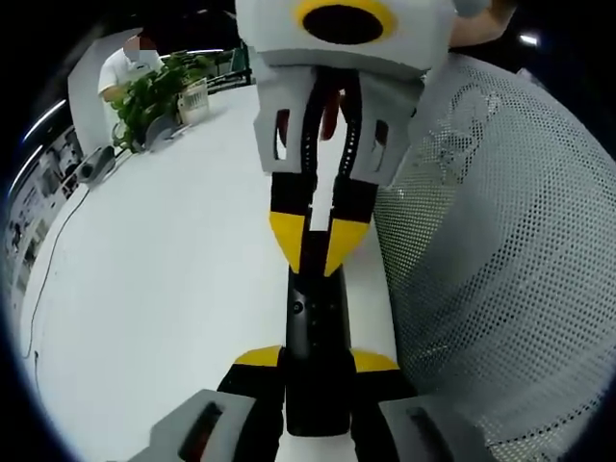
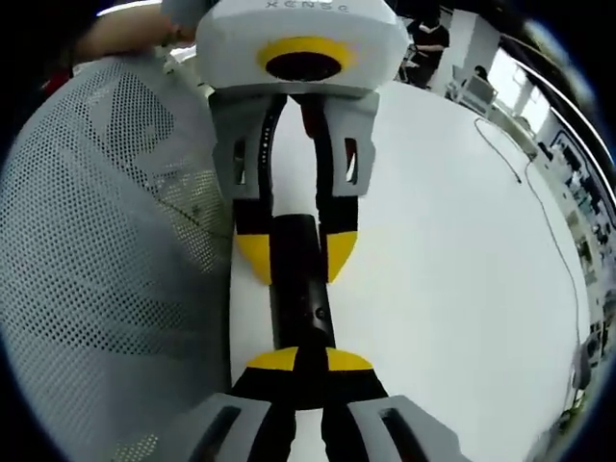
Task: Press the specified remote control buttons in sequence, fully releasing each button before pressing the next.
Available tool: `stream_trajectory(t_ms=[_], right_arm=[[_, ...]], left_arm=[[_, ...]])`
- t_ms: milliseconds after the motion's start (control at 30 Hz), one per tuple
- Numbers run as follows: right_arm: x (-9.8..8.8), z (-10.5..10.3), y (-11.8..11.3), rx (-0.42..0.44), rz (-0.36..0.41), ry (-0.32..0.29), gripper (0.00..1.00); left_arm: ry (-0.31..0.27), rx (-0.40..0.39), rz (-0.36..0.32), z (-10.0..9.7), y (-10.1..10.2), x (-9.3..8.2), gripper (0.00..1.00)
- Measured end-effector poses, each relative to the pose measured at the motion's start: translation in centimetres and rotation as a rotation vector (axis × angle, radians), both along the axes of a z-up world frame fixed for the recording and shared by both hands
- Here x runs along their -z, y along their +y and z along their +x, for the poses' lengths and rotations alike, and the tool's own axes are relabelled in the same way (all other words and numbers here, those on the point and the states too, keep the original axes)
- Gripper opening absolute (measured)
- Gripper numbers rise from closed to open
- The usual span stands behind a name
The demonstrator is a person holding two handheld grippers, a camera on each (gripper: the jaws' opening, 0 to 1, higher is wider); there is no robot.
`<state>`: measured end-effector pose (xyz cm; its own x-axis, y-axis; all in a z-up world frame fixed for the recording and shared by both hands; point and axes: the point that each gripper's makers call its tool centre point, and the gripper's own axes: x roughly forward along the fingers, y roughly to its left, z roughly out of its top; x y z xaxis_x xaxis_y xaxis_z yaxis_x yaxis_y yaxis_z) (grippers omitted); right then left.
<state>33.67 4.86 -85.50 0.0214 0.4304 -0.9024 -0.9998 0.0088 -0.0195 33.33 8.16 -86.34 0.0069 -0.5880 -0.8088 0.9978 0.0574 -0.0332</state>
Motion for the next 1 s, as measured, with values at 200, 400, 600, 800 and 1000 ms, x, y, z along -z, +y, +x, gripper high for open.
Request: stream_trajectory(t_ms=[200,400,600,800,1000], right_arm=[[0.23,-0.25,0.24,-0.091,-0.074,-0.042,0.04],[0.09,0.05,-0.03,-0.057,-0.012,-0.015,0.05],[-0.07,0.09,0.68,-0.036,0.009,-0.011,0.04],[0.07,-0.03,0.69,-0.091,-0.033,-0.033,0.04],[0.15,-0.03,0.68,-0.077,-0.012,0.03,0.03]], left_arm=[[0.0,0.0,-0.007,0.03,0.04,0.05,0.24],[0.004,-0.005,-0.011,0.05,0.06,0.05,0.24],[0.008,-0.01,-0.016,0.07,0.05,0.04,0.24],[0.006,-0.007,-0.014,0.06,0.05,0.05,0.24],[0.009,-0.01,-0.015,0.08,0.05,0.05,0.24]])
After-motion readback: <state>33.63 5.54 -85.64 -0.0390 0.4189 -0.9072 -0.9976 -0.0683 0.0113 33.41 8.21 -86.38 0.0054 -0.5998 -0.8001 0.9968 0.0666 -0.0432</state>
